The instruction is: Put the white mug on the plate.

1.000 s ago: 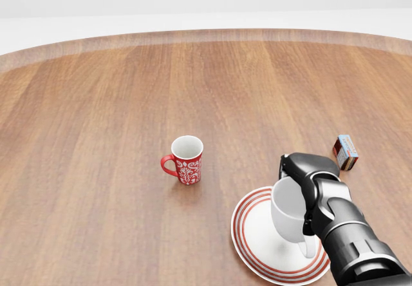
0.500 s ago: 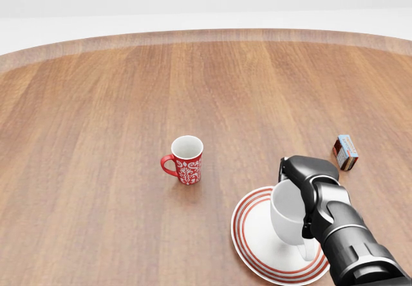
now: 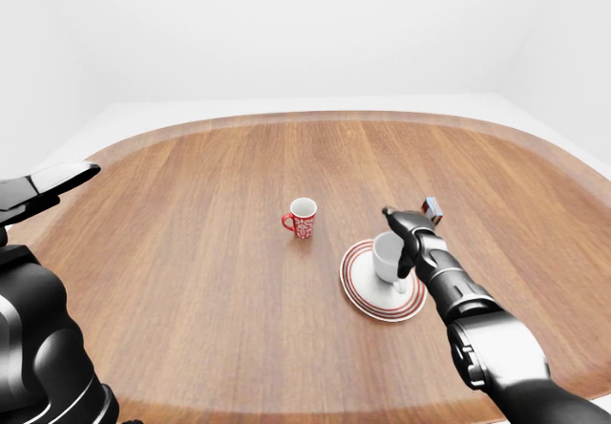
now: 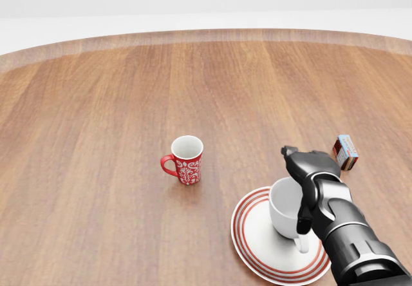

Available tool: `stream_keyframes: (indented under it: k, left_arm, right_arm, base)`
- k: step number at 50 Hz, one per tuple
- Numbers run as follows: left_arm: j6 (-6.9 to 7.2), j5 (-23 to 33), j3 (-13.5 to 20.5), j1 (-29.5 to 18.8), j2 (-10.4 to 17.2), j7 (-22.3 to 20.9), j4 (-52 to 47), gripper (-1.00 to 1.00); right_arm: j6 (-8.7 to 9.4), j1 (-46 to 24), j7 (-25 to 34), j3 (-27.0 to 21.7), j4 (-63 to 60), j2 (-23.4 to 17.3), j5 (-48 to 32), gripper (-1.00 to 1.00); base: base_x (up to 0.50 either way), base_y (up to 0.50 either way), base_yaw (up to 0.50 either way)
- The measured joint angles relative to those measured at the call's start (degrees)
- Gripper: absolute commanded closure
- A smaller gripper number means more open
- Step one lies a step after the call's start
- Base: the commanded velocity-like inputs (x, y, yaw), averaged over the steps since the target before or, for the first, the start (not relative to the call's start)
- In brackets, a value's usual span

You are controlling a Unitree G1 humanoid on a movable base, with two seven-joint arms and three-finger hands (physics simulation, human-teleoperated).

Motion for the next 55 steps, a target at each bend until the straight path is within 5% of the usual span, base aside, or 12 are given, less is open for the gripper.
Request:
stream_keyframes:
  k: [17, 22, 28, 34, 43, 55]
  left_arm:
    - [0.00, 0.01, -0.01, -0.06, 0.02, 0.11, -0.25, -1.00]
    - [0.00, 0.01, 0.01, -0.05, 0.02, 0.14, -0.32, -1.00]
    - [0.00, 0.06, 0.00, -0.05, 0.00, 0.13, -0.27, -1.00]
    - [0.00, 0.14, -0.03, 0.05, -0.09, 0.05, -0.19, -1.00]
    - [0.00, 0.21, -0.06, 0.16, -0.19, -0.06, -0.18, -1.00]
    - [0.00, 0.15, 0.03, 0.22, -0.22, -0.07, -0.38, -1.00]
  right_arm:
    - [0.00, -1.24, 5.77, 0.45, -1.03, 0.51, 0.33, -1.00]
    - [0.00, -1.91, 16.29, 1.33, -5.75, 0.61, -0.23, -1.00]
    - [0.00, -0.50, 35.97, 1.78, -23.75, -0.68, -6.09, -1.00]
    - [0.00, -0.64, 36.28, 1.27, -42.39, -1.97, -11.52, -1.00]
    - [0.00, -9.79, 36.28, 7.97, -58.17, -8.27, -6.50, -1.00]
    - [0.00, -28.80, 36.28, 0.08, -53.16, -4.84, -10.03, -1.00]
  base:
    - [0.00, 0.00, 0.00]
    - [0.00, 0.00, 0.00]
    - [0.00, 0.00, 0.00]
    - [0.00, 0.00, 0.00]
    - [0.00, 0.00, 0.00]
    - [0.00, 0.00, 0.00]
